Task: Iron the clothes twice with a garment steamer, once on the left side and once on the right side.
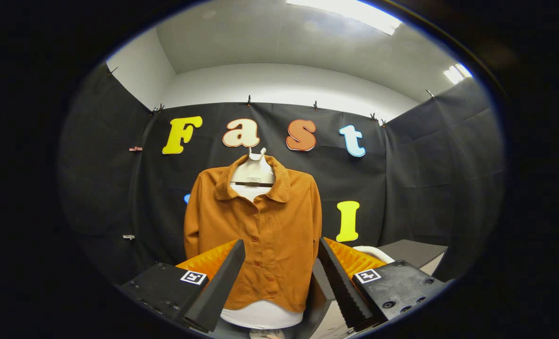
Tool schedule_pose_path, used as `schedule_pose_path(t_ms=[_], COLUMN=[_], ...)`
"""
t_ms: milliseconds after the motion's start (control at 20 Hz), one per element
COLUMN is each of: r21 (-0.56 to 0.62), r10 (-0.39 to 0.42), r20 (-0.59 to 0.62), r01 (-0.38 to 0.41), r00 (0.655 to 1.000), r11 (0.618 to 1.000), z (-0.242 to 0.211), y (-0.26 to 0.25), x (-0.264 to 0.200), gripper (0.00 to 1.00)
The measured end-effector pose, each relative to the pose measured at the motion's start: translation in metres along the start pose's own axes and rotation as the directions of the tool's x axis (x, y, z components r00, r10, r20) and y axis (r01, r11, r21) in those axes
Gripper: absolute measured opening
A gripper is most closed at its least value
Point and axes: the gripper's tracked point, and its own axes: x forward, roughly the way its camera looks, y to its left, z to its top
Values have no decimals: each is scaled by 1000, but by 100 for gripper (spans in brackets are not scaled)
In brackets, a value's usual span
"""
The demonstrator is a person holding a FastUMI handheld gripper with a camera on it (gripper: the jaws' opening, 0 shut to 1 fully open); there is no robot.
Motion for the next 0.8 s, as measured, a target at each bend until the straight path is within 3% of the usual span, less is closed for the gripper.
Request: schedule_pose_path(t_ms=[800], r21=[24], r10=[-128], r20=[-112], r01=[132], r00=[985], r11=[991], z=[-47], y=[-199], x=[114], gripper=[98])
